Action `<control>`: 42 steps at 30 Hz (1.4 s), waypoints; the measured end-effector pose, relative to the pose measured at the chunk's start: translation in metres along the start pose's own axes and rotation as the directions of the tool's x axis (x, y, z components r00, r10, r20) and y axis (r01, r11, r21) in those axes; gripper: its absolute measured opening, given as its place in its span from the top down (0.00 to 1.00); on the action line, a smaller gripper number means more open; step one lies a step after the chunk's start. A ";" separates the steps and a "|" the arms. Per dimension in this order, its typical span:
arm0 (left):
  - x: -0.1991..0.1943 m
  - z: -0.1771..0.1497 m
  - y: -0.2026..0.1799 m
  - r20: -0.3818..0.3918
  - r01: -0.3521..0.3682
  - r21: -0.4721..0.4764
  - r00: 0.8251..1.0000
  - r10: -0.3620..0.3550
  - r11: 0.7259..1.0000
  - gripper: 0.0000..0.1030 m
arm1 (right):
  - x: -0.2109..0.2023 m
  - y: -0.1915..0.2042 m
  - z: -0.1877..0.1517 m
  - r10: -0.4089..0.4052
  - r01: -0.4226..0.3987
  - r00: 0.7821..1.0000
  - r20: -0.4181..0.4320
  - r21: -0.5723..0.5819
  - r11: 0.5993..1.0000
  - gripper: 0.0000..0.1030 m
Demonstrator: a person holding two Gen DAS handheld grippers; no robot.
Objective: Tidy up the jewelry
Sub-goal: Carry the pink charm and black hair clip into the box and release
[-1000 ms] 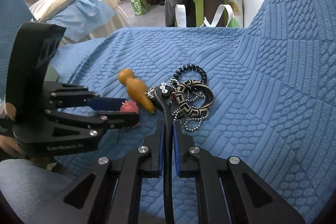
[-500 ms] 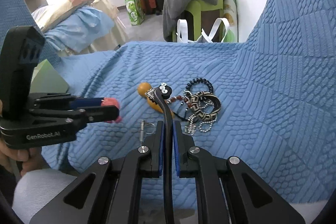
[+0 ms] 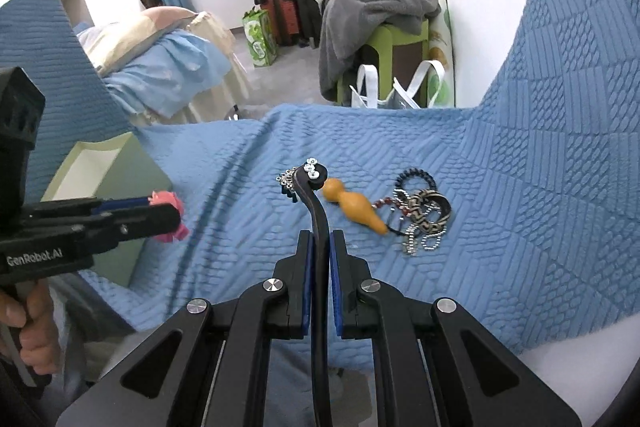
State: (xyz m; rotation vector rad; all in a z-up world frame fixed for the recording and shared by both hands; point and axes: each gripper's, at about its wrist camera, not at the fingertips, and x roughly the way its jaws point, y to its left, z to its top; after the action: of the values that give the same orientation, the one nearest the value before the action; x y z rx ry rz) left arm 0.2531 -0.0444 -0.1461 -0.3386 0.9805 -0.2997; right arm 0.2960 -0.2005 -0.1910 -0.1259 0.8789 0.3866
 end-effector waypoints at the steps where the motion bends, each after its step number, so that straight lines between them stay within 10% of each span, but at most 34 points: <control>1: -0.008 0.001 0.001 0.014 -0.001 -0.002 1.000 0.001 1.000 0.72 | -0.002 0.004 0.001 -0.001 0.001 1.000 0.002 -0.002 1.000 0.94; 28: -0.173 0.020 0.059 0.240 -0.093 -0.013 0.966 0.093 0.996 0.72 | -0.068 0.154 0.083 0.100 -0.075 0.979 0.179 -0.139 0.987 0.94; 42: -0.205 0.020 0.124 0.251 -0.145 -0.066 0.955 0.157 0.987 0.72 | -0.034 0.241 0.099 0.184 -0.154 0.974 0.131 -0.210 0.966 0.94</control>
State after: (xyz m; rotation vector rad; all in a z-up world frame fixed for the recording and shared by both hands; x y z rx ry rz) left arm 0.1742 0.1516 -0.0321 -0.3332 0.7550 -0.0900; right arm 0.2568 0.0384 -0.0893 -0.2042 0.7030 0.6363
